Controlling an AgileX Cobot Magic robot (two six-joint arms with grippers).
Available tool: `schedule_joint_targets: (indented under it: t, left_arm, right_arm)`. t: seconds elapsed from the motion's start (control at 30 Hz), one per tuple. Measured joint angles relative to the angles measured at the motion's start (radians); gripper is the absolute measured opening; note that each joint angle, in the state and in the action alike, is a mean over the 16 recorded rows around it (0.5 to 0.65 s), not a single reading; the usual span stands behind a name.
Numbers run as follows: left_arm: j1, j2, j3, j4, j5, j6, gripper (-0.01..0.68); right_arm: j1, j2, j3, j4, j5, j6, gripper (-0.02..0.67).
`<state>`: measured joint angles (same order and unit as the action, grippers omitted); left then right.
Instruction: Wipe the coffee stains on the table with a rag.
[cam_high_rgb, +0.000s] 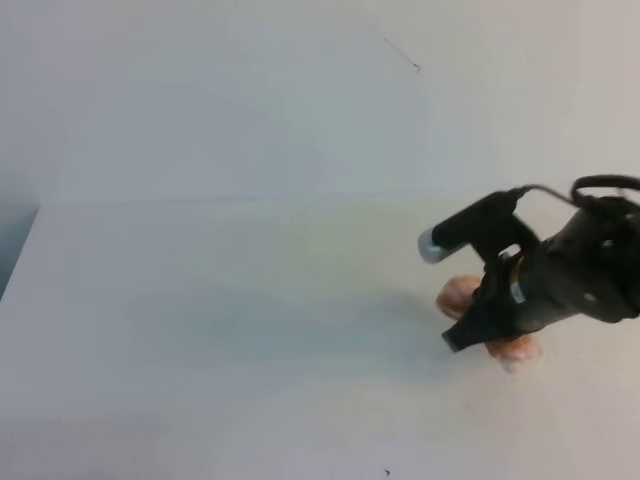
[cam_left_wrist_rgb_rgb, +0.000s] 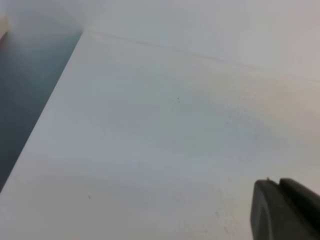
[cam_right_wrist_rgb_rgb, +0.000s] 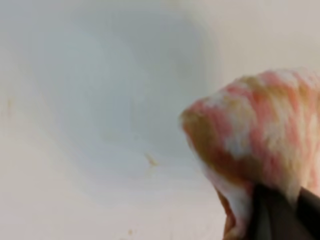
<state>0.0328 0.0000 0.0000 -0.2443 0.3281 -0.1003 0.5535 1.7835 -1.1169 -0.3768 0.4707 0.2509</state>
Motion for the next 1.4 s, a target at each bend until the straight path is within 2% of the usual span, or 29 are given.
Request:
schedule_joint_targets:
  t: [0.17, 0.33, 0.67, 1.07, 1.23, 1.4]
  left_arm:
    - [0.000, 0.000, 0.000, 0.000, 0.000, 0.000, -0.001]
    - [0.000, 0.000, 0.000, 0.000, 0.000, 0.000, -0.001]
    - [0.000, 0.000, 0.000, 0.000, 0.000, 0.000, -0.001]
    - [0.000, 0.000, 0.000, 0.000, 0.000, 0.000, -0.001]
    - [0.000, 0.000, 0.000, 0.000, 0.000, 0.000, -0.001]
    - [0.000, 0.000, 0.000, 0.000, 0.000, 0.000, -0.001]
  right_arm:
    - [-0.026, -0.092, 0.055, -0.061, 0.016, 0.078, 0.027]
    - [-0.073, -0.091, 0.075, -0.090, 0.012, 0.122, 0.027]
    - [-0.151, 0.000, 0.111, -0.054, -0.101, 0.155, 0.027]
    - [-0.162, 0.051, 0.126, 0.002, -0.160, 0.157, 0.031]
    - [-0.162, 0.061, 0.126, 0.032, -0.155, 0.150, 0.071]
    - [-0.162, 0.048, 0.126, 0.060, -0.154, 0.143, 0.168]
